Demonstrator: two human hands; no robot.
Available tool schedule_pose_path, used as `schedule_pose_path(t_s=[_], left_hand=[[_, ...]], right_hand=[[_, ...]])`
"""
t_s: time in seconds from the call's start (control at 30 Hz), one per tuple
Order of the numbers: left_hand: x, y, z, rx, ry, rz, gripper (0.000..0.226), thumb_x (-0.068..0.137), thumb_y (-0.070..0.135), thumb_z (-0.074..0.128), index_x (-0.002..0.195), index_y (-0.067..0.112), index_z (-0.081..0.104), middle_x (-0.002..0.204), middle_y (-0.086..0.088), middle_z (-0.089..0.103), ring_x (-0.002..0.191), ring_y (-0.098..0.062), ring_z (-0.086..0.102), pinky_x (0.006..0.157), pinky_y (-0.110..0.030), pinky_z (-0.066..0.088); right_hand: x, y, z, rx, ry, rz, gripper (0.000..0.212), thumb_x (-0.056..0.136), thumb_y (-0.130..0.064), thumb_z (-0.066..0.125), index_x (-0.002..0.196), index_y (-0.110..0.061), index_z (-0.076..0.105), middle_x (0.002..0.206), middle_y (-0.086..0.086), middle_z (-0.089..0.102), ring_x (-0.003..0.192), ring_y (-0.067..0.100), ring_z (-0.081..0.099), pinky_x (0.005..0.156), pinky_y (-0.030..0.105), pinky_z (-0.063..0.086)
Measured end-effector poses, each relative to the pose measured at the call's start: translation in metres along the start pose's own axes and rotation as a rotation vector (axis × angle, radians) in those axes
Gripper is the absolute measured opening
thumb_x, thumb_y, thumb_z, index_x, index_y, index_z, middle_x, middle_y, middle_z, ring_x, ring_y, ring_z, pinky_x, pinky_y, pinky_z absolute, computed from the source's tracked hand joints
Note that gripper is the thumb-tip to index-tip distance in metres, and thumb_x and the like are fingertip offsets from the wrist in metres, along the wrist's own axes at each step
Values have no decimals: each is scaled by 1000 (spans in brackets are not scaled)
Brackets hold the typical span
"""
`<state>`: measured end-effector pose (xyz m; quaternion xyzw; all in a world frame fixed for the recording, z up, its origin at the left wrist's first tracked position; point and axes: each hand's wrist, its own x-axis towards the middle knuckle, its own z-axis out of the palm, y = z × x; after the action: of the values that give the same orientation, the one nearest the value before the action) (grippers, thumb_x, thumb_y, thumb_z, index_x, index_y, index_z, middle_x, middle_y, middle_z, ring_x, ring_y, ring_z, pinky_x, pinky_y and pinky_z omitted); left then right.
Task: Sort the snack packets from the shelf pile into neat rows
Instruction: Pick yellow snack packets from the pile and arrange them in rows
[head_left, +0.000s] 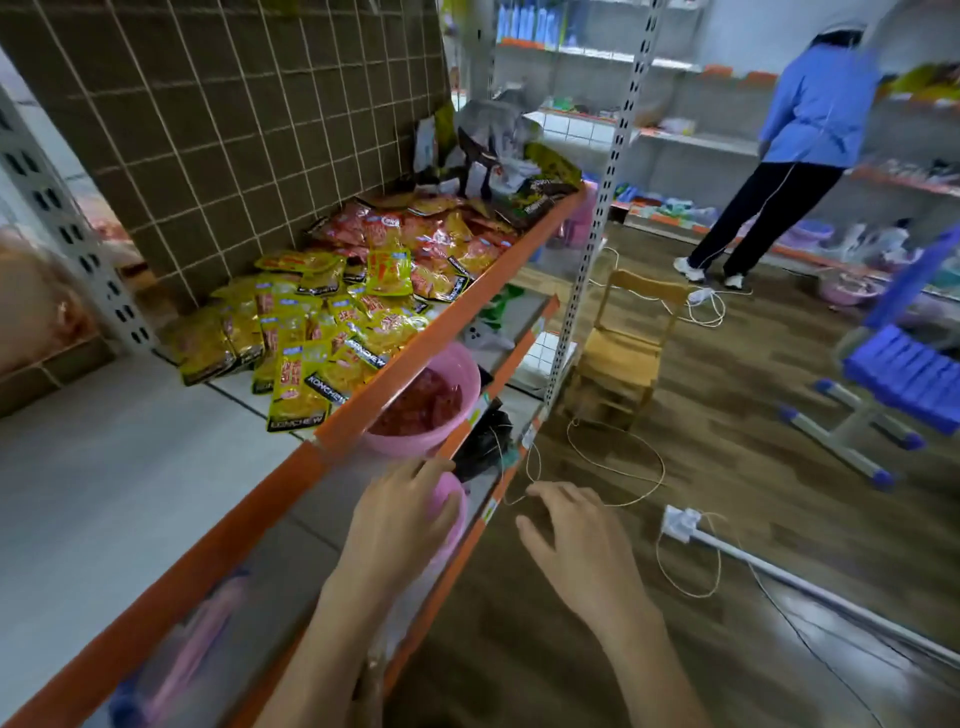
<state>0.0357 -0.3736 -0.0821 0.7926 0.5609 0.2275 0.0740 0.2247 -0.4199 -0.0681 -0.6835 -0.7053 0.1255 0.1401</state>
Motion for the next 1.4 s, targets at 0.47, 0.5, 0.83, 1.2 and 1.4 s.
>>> schedule_pose_path(t_s=[0.47, 0.5, 0.83, 1.2, 1.4], left_hand=[[146, -45, 0, -10, 140, -266, 40, 80, 43, 43, 101, 21, 69, 95, 3, 66, 85, -19, 64, 70, -27, 52], [155, -48, 1, -8, 156, -300, 40, 80, 45, 43, 103, 23, 68, 97, 3, 66, 84, -19, 64, 69, -28, 53], [237, -51, -18, 35, 333, -590, 29, 91, 36, 55, 115, 22, 64, 118, 3, 61, 106, -18, 60, 81, -30, 48], [336, -118, -60, 342, 46, -971, 42, 96, 38, 43, 116, 1, 54, 116, -19, 59, 107, -35, 57, 80, -36, 46], [359, -164, -57, 243, -123, -1198, 68, 96, 56, 30, 132, 2, 49, 135, -19, 49, 123, -35, 48, 97, -40, 42]], right_hand=[[234, 1, -1, 133, -9, -336, 32, 95, -40, 47, 123, -26, 56, 117, -12, 59, 111, 7, 50, 94, 22, 40], [250, 1, -1, 133, -16, -363, 31, 95, -39, 48, 121, -26, 57, 115, -12, 60, 109, 8, 51, 92, 22, 41], [388, -10, -14, 142, 23, -671, 27, 92, -32, 53, 102, -12, 69, 98, 0, 67, 97, 20, 60, 96, 33, 42], [461, -87, -23, -522, -342, -635, 81, 83, -80, 17, 72, -13, 60, 96, 4, 66, 94, 22, 61, 75, 34, 36], [472, -106, -10, -614, -398, -619, 67, 87, -67, 40, 112, -7, 59, 110, 4, 62, 100, 22, 61, 79, 29, 43]])
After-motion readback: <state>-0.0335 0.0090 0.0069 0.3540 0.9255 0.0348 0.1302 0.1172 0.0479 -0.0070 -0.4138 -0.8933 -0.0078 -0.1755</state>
